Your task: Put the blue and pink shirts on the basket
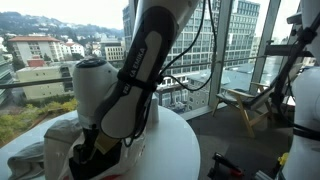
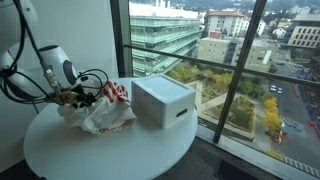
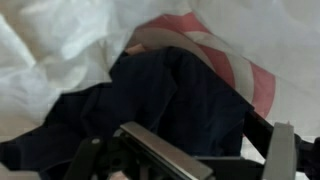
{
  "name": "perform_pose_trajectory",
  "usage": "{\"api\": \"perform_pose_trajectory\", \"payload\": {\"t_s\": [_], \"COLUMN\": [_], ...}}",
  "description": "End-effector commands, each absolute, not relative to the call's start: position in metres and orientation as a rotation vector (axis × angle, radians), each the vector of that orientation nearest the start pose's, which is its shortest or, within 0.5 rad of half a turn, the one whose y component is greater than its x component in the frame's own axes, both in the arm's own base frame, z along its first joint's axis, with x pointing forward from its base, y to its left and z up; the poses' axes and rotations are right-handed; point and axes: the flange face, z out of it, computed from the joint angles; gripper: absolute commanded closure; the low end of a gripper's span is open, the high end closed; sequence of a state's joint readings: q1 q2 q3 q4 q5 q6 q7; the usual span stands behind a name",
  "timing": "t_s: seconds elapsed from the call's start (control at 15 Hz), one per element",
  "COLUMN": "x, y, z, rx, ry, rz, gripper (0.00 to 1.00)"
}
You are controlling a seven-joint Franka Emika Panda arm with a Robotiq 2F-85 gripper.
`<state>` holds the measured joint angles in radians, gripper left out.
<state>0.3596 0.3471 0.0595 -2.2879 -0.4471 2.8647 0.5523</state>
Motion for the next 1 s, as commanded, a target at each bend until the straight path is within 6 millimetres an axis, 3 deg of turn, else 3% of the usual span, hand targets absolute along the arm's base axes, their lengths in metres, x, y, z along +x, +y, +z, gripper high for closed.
{"api": "perform_pose_trajectory", "payload": {"t_s": [0.0, 0.27, 0.4, 0.6, 0.93], "x": [0.52, 0.535, 0.536, 0.533, 0.523], "y": [0.234, 0.22, 0.216, 0.215, 0.215], "z": [0.199, 0.17, 0.157, 0.152, 0.162], "rx": [-3.125, -3.183, -3.212, -3.228, -3.282], "ry": [-0.421, -0.378, -0.362, -0.329, -0.293], "rz": [-0.598, -0.658, -0.645, -0.638, -0.567], "gripper": [0.0, 0.0, 0.25, 0.49, 0.86]}}
